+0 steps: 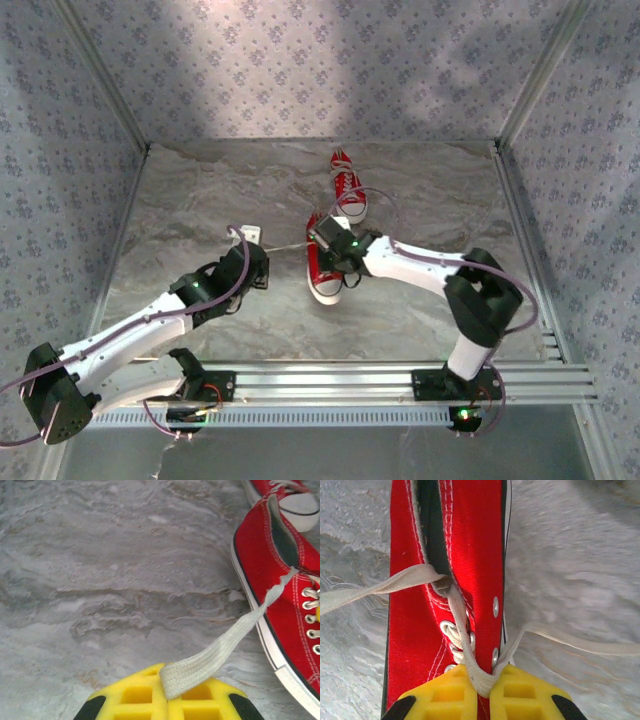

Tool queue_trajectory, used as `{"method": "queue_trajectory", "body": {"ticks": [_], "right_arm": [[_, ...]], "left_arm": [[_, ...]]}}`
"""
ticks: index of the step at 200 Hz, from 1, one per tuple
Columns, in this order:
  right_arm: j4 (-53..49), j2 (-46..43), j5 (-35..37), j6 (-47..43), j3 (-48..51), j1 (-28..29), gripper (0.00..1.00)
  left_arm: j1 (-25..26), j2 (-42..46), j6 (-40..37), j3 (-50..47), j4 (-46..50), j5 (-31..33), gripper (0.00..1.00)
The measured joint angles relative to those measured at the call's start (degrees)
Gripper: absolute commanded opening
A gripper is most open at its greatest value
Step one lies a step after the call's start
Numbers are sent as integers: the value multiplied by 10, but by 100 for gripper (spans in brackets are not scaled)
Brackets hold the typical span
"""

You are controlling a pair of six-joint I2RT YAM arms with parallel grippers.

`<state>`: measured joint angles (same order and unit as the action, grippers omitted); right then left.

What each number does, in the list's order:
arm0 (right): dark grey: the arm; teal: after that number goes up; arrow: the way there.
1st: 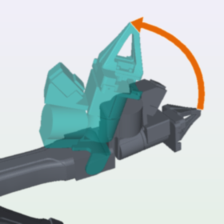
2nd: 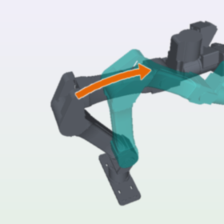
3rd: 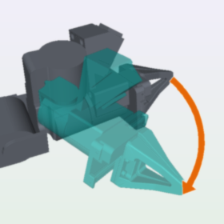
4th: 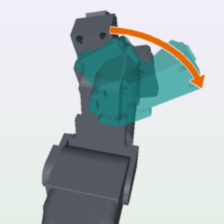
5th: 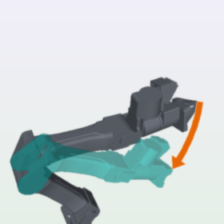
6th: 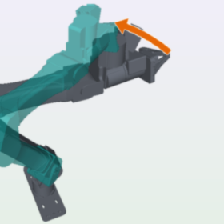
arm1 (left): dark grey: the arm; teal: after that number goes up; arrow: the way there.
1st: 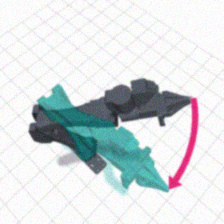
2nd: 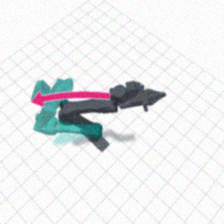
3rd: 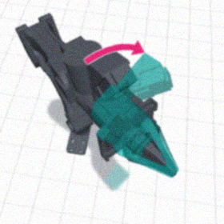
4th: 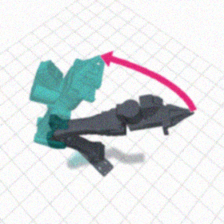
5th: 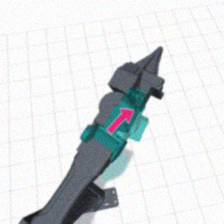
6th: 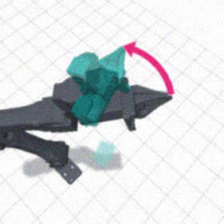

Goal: Tie the shoes

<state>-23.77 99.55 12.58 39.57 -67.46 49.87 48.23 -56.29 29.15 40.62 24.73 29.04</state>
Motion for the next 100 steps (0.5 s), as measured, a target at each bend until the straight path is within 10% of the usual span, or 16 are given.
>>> {"method": "queue_trajectory", "body": {"ticks": [47, 100], "right_arm": [[38, 52, -35, 3, -39, 10, 55], [65, -52, -42, -168, 10, 1, 51]], "left_arm": [[-9, -11, 19, 0, 25, 10, 0], [-79, -8, 30, 0, 21, -40, 0]]}}
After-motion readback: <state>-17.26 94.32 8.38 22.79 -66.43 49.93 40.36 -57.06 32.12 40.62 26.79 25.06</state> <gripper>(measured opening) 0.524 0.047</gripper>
